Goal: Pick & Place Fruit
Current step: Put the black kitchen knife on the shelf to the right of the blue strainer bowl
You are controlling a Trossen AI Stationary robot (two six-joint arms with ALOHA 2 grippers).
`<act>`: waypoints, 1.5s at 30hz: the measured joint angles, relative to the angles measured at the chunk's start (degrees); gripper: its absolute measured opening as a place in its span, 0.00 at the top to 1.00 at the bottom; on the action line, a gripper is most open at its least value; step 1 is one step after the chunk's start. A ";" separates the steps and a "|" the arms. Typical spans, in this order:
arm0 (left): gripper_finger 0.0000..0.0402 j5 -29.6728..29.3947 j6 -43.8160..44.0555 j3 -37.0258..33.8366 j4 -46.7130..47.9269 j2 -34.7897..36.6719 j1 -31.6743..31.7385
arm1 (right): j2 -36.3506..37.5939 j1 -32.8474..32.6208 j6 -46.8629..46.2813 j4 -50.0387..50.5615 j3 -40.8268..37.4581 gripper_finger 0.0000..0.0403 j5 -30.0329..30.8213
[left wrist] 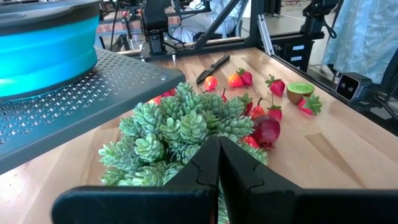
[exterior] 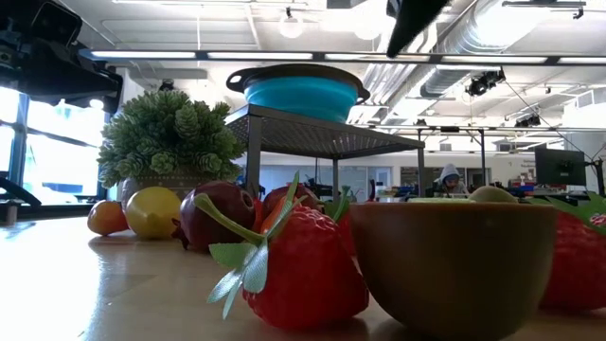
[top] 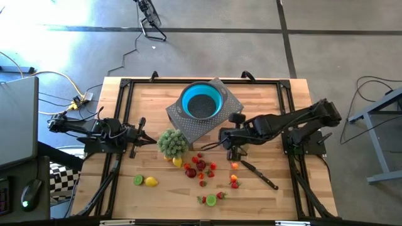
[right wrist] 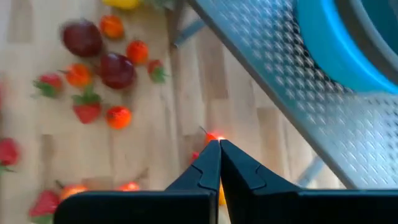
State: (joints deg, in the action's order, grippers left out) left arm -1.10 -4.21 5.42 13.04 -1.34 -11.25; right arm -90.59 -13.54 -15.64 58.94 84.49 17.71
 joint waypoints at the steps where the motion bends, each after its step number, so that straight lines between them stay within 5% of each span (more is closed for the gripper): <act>1: 1.00 0.05 0.00 0.01 0.00 -0.01 0.00 | 0.84 0.47 0.04 -1.19 -1.18 0.99 -0.13; 9: 1.00 0.11 0.00 0.01 0.00 0.00 0.00 | 10.95 1.66 -2.52 -8.03 -11.82 0.99 -1.63; 17: 1.00 0.04 0.00 0.01 -0.04 -0.02 0.00 | 19.10 0.53 -17.42 -6.41 -18.73 0.99 -3.23; 35: 1.00 0.00 -0.10 -0.01 -0.04 -0.02 -0.02 | 18.95 -11.32 -50.89 9.56 -19.89 0.99 -12.23; 45: 1.00 -0.04 -2.01 -0.01 -0.06 -0.02 -0.02 | 18.95 -19.67 -66.80 9.92 -19.87 0.99 -11.75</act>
State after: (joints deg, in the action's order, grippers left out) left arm -1.15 -6.22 5.41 12.98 -1.37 -11.26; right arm -71.64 -33.21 -82.44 68.86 64.62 5.96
